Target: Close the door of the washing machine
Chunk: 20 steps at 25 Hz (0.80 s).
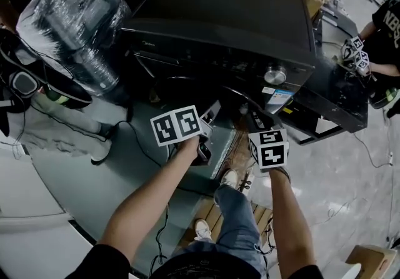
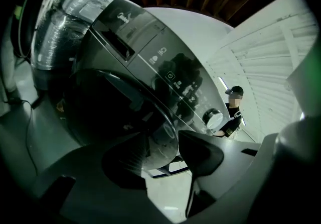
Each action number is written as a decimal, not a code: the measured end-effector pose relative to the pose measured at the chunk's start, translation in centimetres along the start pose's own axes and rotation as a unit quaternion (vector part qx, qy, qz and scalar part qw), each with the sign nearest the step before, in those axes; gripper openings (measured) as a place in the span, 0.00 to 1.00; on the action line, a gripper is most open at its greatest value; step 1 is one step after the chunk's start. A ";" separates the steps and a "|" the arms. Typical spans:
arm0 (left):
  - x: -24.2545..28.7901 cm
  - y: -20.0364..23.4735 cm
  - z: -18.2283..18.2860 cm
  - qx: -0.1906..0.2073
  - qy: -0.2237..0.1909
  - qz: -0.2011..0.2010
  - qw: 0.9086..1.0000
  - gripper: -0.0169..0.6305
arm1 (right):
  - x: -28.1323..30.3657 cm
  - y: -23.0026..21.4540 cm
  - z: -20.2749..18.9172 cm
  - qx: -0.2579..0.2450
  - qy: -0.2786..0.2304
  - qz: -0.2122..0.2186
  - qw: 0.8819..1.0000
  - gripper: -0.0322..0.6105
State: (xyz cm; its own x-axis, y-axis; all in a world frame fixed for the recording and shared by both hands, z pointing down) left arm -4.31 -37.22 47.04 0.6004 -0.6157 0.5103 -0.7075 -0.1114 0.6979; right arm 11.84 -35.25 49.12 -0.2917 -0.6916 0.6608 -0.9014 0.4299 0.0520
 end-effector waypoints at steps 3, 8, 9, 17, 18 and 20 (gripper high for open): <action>-1.9 -0.4 -0.3 0.023 -0.004 0.009 1.000 0.35 | -1.7 0.8 0.5 0.001 -0.011 -0.002 1.000 0.17; -5.2 -1.7 -0.6 0.066 -0.014 0.014 0.998 0.34 | -5.0 2.2 1.7 0.014 -0.036 0.000 0.999 0.14; -5.8 -2.0 -0.7 0.075 -0.017 0.015 0.997 0.33 | -5.7 2.5 2.0 0.015 -0.042 0.000 0.999 0.14; -11.1 -3.6 -1.9 0.138 -0.033 0.033 0.989 0.29 | -11.3 4.9 3.0 0.023 -0.074 0.001 0.997 0.13; -11.7 -3.8 -2.2 0.145 -0.035 0.036 0.988 0.29 | -11.9 5.2 3.0 0.024 -0.077 0.002 0.997 0.13; -12.9 -4.2 -2.7 0.159 -0.038 0.040 0.986 0.27 | -13.3 5.7 3.1 0.023 -0.083 0.002 0.996 0.13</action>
State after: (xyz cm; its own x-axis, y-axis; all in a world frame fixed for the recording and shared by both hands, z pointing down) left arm -8.04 -26.69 38.85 0.5170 -0.6874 0.5101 -0.8398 -0.2920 0.4578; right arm 9.62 -25.44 38.26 -0.3403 -0.7784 0.5275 -0.9127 0.4084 0.0139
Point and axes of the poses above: the fingertips, and each gripper's own axes: x forward along the fingers, y to its left, z out of its top, the point moved 3 cm from there along -x, backward along the fingers, and after that the axes turned 6 degrees about y, right-handed, at the moved point
